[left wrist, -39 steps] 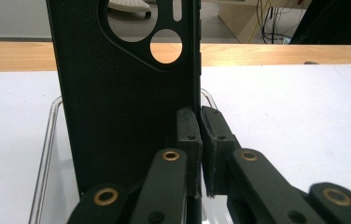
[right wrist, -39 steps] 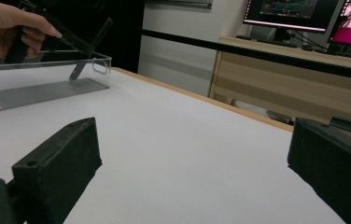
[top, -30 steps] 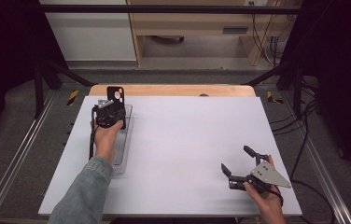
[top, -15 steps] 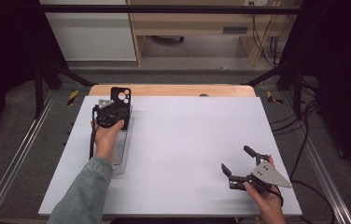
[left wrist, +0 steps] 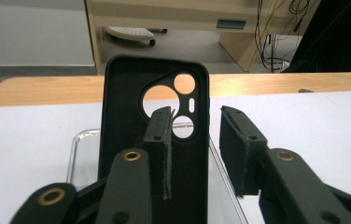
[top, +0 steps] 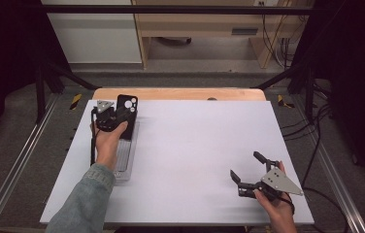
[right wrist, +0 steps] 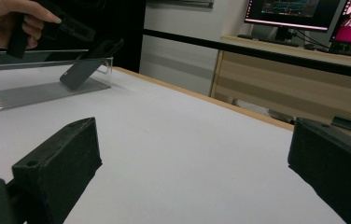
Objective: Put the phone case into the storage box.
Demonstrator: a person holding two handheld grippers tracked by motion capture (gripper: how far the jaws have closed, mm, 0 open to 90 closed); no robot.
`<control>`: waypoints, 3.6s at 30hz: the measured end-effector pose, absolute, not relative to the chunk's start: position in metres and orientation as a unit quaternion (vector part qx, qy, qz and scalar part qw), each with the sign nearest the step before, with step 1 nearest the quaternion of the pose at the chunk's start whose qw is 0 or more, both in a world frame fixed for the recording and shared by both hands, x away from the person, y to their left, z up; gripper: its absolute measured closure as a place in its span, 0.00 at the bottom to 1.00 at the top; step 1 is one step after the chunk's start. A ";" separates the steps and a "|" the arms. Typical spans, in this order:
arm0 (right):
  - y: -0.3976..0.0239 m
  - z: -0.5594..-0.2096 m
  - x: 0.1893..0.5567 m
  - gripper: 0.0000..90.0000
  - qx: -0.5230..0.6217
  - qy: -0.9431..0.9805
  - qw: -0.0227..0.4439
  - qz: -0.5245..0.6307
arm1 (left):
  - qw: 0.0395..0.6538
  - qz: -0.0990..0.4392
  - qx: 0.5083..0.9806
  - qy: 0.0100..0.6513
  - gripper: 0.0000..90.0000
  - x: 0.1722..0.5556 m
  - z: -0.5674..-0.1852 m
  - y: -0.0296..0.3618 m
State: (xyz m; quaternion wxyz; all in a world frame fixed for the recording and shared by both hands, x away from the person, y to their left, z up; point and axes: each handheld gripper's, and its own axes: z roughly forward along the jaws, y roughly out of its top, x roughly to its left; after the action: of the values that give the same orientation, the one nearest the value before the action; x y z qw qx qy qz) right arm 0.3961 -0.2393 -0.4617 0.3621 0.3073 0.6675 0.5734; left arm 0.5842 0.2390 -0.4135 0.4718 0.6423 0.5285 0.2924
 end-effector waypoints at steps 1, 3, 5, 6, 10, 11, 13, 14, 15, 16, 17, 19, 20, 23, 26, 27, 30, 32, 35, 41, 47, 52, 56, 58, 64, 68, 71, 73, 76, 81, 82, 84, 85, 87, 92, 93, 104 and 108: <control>-0.239 -0.462 0.396 0.03 0.307 0.668 0.362 0.574 | 0.473 0.294 0.642 0.527 0.69 0.584 -0.413 0.238; -0.239 -0.461 0.396 0.03 0.306 0.668 0.361 0.574 | 0.469 0.298 0.647 0.522 0.69 0.584 -0.412 0.237; -0.239 -0.461 0.396 0.03 0.306 0.668 0.362 0.574 | 0.473 0.299 0.645 0.521 0.65 0.584 -0.412 0.235; -0.239 -0.461 0.396 0.03 0.306 0.668 0.362 0.574 | 0.473 0.300 0.646 0.519 0.65 0.584 -0.411 0.234; -0.240 -0.461 0.396 0.03 0.308 0.667 0.362 0.574 | 0.477 0.304 0.648 0.510 0.61 0.583 -0.410 0.232; -0.240 -0.461 0.396 0.03 0.308 0.667 0.362 0.574 | 0.480 0.303 0.648 0.509 0.60 0.583 -0.410 0.232; -0.240 -0.461 0.396 0.03 0.307 0.667 0.362 0.574 | 0.482 0.305 0.647 0.506 0.59 0.582 -0.409 0.232; -0.240 -0.461 0.396 0.03 0.308 0.667 0.362 0.574 | 0.484 0.306 0.646 0.504 0.58 0.582 -0.409 0.232; -0.240 -0.461 0.396 0.03 0.308 0.667 0.361 0.574 | 0.485 0.305 0.647 0.503 0.56 0.582 -0.408 0.232; -0.240 -0.461 0.396 0.03 0.308 0.667 0.362 0.574 | 0.486 0.305 0.648 0.501 0.55 0.582 -0.408 0.231; -0.240 -0.461 0.396 0.03 0.308 0.667 0.362 0.574 | 0.487 0.304 0.648 0.501 0.54 0.582 -0.408 0.231; -0.240 -0.461 0.396 0.03 0.308 0.666 0.363 0.574 | 0.492 0.301 0.648 0.498 0.49 0.581 -0.407 0.230; -0.240 -0.461 0.396 0.03 0.308 0.667 0.362 0.574 | 0.492 0.299 0.650 0.495 0.47 0.581 -0.407 0.230; -0.240 -0.461 0.396 0.03 0.307 0.667 0.362 0.574 | 0.490 0.300 0.655 0.491 0.40 0.581 -0.405 0.227; -0.240 -0.461 0.396 0.03 0.308 0.667 0.362 0.574 | 0.493 0.297 0.658 0.486 0.32 0.582 -0.402 0.226; -0.240 -0.461 0.396 0.03 0.308 0.667 0.362 0.574 | 0.494 0.296 0.657 0.485 0.29 0.582 -0.402 0.225; -0.239 -0.461 0.396 0.03 0.307 0.667 0.361 0.574 | 0.493 0.300 0.659 0.483 0.24 0.582 -0.401 0.224; -0.240 -0.461 0.396 0.03 0.308 0.668 0.361 0.574 | 0.490 0.303 0.658 0.484 0.21 0.582 -0.401 0.223; -0.240 -0.461 0.395 0.03 0.309 0.666 0.361 0.575 | 0.495 0.300 0.653 0.487 0.16 0.582 -0.400 0.224; -0.239 -0.461 0.395 0.03 0.308 0.667 0.361 0.574 | 0.504 0.292 0.650 0.488 0.09 0.582 -0.398 0.224; -0.239 -0.461 0.395 0.03 0.309 0.667 0.361 0.574 | 0.504 0.287 0.653 0.487 0.07 0.582 -0.398 0.223; -0.239 -0.461 0.395 0.03 0.309 0.667 0.361 0.573 | 0.511 0.284 0.651 0.484 0.06 0.582 -0.397 0.222; -0.239 -0.461 0.395 0.03 0.308 0.668 0.361 0.573 | 0.516 0.280 0.650 0.483 0.05 0.581 -0.396 0.222; -0.239 -0.461 0.395 0.03 0.309 0.667 0.361 0.574 | 0.518 0.280 0.651 0.480 0.05 0.581 -0.396 0.221; -0.239 -0.461 0.395 0.03 0.310 0.667 0.361 0.574 | 0.523 0.279 0.652 0.473 0.04 0.580 -0.395 0.218; -0.239 -0.461 0.395 0.03 0.309 0.667 0.360 0.574 | 0.526 0.278 0.653 0.468 0.04 0.579 -0.394 0.217; -0.239 -0.461 0.395 0.03 0.310 0.667 0.359 0.575 | 0.527 0.278 0.653 0.468 0.04 0.578 -0.393 0.217; -0.240 -0.461 0.395 0.03 0.310 0.667 0.360 0.575 | 0.529 0.276 0.653 0.467 0.04 0.578 -0.393 0.217; -0.240 -0.461 0.395 0.03 0.310 0.667 0.360 0.574 | 0.533 0.272 0.651 0.468 0.03 0.577 -0.392 0.216; -0.239 -0.461 0.395 0.03 0.310 0.667 0.360 0.573 | 0.537 0.270 0.652 0.462 0.03 0.577 -0.391 0.214; -0.239 -0.461 0.395 0.03 0.310 0.667 0.360 0.573 | 0.538 0.269 0.654 0.459 0.03 0.577 -0.391 0.214; -0.240 -0.460 0.395 0.03 0.309 0.669 0.361 0.572 | 0.539 0.265 0.656 0.458 0.03 0.577 -0.391 0.213; -0.240 -0.460 0.395 0.03 0.309 0.668 0.361 0.572 | 0.539 0.265 0.656 0.457 0.03 0.577 -0.391 0.212; -0.240 -0.460 0.395 0.03 0.309 0.668 0.361 0.572 | 0.540 0.264 0.656 0.456 0.03 0.577 -0.391 0.212; -0.240 -0.460 0.395 0.03 0.309 0.667 0.360 0.574 | 0.545 0.263 0.656 0.451 0.03 0.576 -0.390 0.210; -0.240 -0.460 0.395 0.03 0.310 0.666 0.359 0.575 | 0.547 0.262 0.655 0.450 0.03 0.576 -0.389 0.210; -0.240 -0.460 0.395 0.03 0.311 0.666 0.356 0.577 | 0.558 0.262 0.653 0.439 0.03 0.574 -0.387 0.208; -0.240 -0.460 0.395 0.03 0.311 0.666 0.357 0.577 | 0.563 0.264 0.654 0.431 0.03 0.573 -0.386 0.207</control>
State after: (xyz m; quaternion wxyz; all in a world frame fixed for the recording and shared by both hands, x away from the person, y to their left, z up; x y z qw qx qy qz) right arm 0.3950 -0.2404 -0.4604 0.3567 0.3115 0.6656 0.5768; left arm 0.5734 0.2070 -0.3865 0.5632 0.6537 0.4311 0.2637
